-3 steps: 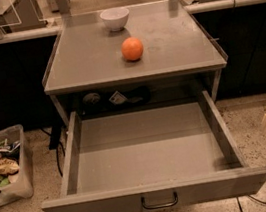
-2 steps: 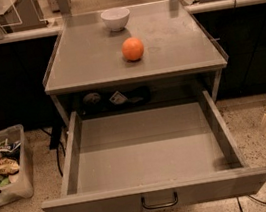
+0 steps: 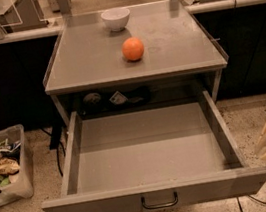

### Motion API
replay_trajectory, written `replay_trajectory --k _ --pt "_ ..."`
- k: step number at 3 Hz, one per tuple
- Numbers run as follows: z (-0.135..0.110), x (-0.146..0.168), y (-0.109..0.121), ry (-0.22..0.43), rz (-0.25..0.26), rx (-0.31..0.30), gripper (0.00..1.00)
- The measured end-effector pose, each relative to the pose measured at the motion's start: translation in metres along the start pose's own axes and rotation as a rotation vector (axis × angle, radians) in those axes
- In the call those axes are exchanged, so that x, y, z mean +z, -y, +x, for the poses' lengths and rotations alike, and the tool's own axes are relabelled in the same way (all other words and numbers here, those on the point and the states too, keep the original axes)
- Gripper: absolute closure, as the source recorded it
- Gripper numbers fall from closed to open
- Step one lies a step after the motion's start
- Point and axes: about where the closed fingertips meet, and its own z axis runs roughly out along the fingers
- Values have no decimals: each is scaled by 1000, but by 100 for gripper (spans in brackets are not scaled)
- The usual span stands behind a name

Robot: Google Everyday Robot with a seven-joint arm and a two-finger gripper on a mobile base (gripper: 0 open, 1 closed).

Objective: Close top drawer

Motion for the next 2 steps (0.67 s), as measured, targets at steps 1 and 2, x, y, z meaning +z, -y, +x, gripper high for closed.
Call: replay_trajectory --k 1,2 --pt "-13 23 -29 152 -146 87 100" --pt "-13 24 -29 151 -146 87 100"
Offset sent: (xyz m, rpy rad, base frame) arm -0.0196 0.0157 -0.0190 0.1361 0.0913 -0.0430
